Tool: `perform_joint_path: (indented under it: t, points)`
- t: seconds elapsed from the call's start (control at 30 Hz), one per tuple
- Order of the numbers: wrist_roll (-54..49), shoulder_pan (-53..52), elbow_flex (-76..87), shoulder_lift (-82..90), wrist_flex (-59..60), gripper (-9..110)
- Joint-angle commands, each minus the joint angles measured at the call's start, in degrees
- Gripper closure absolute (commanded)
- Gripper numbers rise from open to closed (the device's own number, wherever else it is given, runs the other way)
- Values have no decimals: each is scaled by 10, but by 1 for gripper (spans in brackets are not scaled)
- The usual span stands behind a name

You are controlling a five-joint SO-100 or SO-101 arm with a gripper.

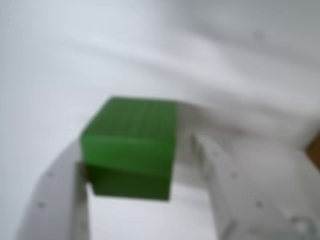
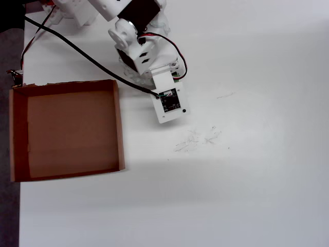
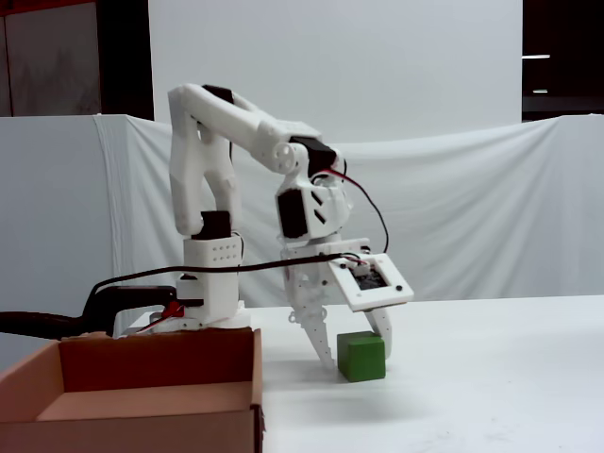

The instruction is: Grasp a green cube and put it in a box.

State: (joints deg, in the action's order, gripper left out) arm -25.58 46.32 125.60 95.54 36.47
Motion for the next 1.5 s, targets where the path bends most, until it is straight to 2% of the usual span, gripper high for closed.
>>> perform_joint_path:
  t: [0.0, 0.57, 1.1, 1.27, 1.47]
  points:
    - [1, 9, -23, -2, -5, 80]
    - [15, 13, -57, -12, 11, 79]
    - [16, 15, -56, -14, 7, 85]
    - [14, 6, -72, 1, 40, 87]
    - [9, -26, -126, 35, 133, 87]
